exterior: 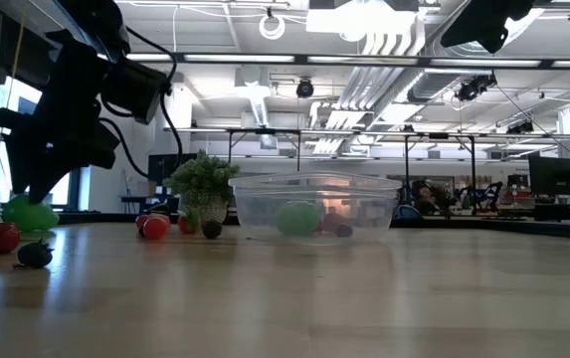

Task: Pick and placing Produce into tupperware
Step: Put the green pear into the transparent bin

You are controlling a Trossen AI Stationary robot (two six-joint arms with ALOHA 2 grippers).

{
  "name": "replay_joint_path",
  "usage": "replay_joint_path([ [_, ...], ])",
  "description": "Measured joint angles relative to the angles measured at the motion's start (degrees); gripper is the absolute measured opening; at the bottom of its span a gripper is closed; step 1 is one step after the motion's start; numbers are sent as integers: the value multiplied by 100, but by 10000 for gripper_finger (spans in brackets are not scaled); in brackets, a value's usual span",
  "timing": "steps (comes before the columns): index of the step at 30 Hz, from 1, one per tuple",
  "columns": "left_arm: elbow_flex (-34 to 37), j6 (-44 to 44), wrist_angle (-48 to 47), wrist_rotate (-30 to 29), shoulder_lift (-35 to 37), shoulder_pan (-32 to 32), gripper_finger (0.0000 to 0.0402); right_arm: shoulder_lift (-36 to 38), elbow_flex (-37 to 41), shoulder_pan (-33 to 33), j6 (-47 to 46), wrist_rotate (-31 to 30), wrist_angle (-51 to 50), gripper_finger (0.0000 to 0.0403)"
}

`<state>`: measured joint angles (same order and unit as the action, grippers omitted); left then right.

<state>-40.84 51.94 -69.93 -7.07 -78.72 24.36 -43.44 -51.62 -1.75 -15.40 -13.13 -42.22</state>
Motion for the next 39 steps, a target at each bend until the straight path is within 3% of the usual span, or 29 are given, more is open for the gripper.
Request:
replay_joint_path([
  [7,4,40,95,0,-242,0,175,0,0,-1,1,1,0,25],
  [13,315,87,943,103,-293,0,175,2,0,1,0,0,0,25],
  [26,179,86,819,234,-207,0,175,0,0,2,0,0,0,25],
  [33,-262,53,229,-269,-49,0,175,0,0,2,0,1,0,25],
  [39,-315,-85,287,-842,13,7,175,0,0,0,1,0,0,25],
])
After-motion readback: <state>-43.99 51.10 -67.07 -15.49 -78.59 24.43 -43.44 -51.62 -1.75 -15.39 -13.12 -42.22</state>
